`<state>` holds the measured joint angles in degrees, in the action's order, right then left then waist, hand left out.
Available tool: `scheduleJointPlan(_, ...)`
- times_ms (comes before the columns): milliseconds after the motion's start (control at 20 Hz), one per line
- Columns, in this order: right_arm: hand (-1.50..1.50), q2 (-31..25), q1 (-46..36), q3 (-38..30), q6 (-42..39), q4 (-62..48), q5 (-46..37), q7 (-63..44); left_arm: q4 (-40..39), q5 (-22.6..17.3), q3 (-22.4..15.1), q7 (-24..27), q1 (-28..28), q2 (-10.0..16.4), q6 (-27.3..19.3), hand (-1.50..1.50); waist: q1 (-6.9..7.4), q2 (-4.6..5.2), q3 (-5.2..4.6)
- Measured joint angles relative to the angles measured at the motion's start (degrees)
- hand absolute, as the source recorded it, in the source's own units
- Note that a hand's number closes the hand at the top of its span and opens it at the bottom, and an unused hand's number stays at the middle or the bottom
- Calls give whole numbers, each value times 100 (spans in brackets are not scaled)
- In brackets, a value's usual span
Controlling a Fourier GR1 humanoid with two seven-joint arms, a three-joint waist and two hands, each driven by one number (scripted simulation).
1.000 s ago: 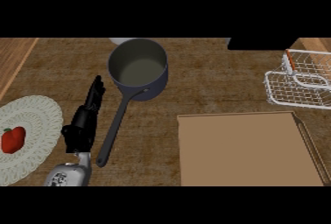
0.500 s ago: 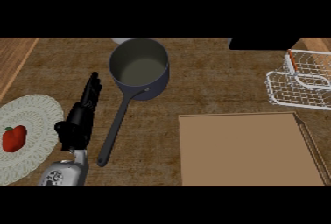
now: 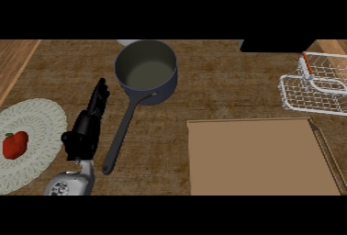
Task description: Pick the cupcake from the tray and place it in the tiered basket
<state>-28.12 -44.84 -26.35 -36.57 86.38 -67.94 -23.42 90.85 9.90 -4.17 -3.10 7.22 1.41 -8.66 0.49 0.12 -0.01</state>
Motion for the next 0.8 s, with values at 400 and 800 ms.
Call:
scheduleJointPlan(400,-150,-148,-52,-375,924,-1285,205,90,19,16,-25,-9,-27,-28,-22,0,7,1,2)
scheduleJointPlan(800,-150,-41,-176,-1146,1484,-1940,1085,242,-47,44,12,-11,58,-27,-73,0,-13,-4,5)
